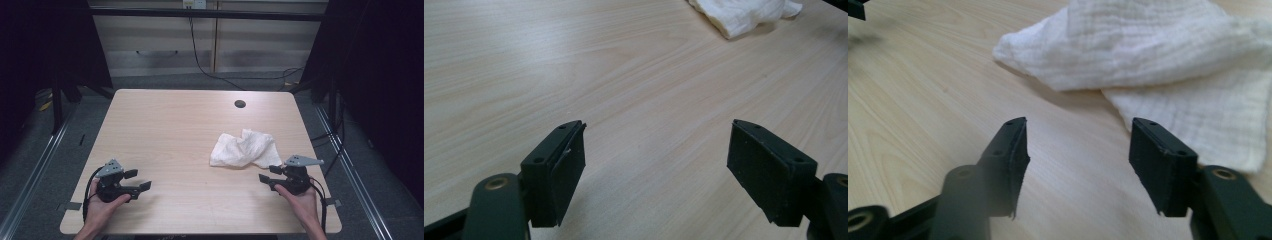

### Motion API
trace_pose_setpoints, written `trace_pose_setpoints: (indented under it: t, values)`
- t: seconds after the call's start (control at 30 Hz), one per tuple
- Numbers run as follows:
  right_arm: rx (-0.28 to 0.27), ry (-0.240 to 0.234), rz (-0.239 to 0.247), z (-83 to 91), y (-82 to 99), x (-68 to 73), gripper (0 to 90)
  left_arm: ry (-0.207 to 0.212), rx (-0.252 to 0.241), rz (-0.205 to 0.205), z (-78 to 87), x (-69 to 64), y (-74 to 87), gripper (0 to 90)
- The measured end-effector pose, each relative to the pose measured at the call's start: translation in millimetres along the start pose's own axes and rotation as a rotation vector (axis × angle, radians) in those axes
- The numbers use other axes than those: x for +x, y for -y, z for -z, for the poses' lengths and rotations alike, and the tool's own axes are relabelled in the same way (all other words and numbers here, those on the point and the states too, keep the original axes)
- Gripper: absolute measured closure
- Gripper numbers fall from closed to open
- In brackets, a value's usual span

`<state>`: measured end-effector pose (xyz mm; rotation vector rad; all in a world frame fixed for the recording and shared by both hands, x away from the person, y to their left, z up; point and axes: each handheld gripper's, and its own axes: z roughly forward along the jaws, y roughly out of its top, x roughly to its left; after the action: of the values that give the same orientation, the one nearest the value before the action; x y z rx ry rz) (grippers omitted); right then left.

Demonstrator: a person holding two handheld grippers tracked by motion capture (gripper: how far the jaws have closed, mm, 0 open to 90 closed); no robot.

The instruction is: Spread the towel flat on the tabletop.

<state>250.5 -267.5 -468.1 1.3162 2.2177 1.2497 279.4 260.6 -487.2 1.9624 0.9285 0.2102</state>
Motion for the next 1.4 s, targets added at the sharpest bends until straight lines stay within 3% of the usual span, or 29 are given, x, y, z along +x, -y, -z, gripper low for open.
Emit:
trace_pose_setpoints:
  t: [0.2,0.4,0.57,0.73,0.93,1.03,1.23,1.4]
  values:
    - [-0.024,-0.032,0.012,-10.2,-28.5,-4.0,43.9,-0.004,0.007,0.0,-1.1,1.4,0.0,22.7]
    - [0.052,-0.013,0.008,-34.7,-59.7,-26.3,30.1,-0.004,0.014,0.001,-1.5,1.6,0.3,22.6]
    - [0.101,-0.013,0.009,-53.7,-76.1,-37.7,24.8,0.002,0.016,-0.002,-1.1,1.2,0.5,22.6]
    - [0.125,-0.014,0.053,-70.4,-80.6,-41.5,32.2,0.001,0.007,0.009,-0.7,2.4,0.7,22.7]
    - [0.213,-0.019,0.005,-95.3,-68.1,-55.8,32.6,0.001,0.012,0.001,-0.9,1.7,0.8,22.7]
    - [0.232,-0.022,-0.002,-101.4,-62.9,-58.9,35.8,0.002,0.013,0.002,-1.0,1.6,0.8,22.6]
    - [0.227,-0.035,0.0,-106.9,-56.0,-57.7,67.7,0.001,0.019,-0.001,-2.6,1.5,0.9,22.7]
    - [0.22,-0.025,0.012,-106.4,-53.3,-50.4,74.3,-0.003,0.02,-0.006,-2.0,1.0,0.8,22.7]
